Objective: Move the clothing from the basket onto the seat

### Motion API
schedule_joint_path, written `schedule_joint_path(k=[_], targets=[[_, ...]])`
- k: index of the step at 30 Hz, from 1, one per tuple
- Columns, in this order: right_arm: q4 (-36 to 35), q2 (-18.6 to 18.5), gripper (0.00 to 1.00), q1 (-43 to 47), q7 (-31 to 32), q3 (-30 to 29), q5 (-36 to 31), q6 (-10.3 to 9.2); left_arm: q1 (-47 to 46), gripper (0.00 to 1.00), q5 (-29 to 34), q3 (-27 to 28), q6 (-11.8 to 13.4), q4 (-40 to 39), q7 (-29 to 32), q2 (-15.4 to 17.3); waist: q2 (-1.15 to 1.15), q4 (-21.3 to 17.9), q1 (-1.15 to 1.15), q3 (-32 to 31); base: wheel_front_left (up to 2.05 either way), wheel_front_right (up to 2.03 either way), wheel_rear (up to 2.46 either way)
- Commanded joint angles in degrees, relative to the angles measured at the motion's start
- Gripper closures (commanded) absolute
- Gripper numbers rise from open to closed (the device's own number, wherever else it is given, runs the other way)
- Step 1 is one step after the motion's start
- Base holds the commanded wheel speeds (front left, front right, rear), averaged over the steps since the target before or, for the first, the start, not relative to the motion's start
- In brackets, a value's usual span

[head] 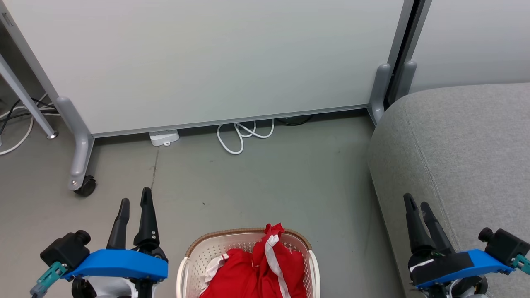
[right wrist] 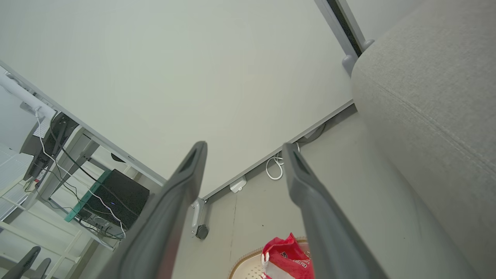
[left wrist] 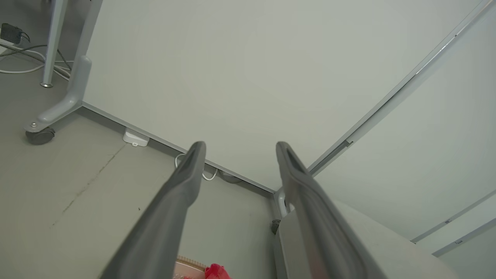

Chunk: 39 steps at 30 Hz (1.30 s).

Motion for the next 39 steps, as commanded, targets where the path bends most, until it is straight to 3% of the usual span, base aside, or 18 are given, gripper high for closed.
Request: schedule_joint_path(k=[1, 18, 39], targets=[[-0.8, -0.3, 0.0, -0.7, -0.8, 0.4, -2.3, 0.15, -1.5, 0.0, 2.2, -0.7, 0.3, -0.9, -0.6, 0.8, 0.0, 0.0, 0.0, 0.0, 0.0, 0.0, 0.0], [-0.9, -0.4, 0.0, -0.6, -3.6, 2.3, -14.2, 0.15, -1.6, 0.0, 13.3, -4.4, 2.6, -1.4, -3.5, 2.3, 0.0, 0.5, 0.0, -0.1, 0.0, 0.0, 0.0], [-1.2, -0.4, 0.0, -0.2, -6.4, 4.1, -26.2, 0.18, -1.2, 0.0, 24.7, -6.7, 3.3, -2.0, -6.3, 3.1, 0.0, 1.0, 0.0, 0.1, 0.0, 0.0, 0.0]])
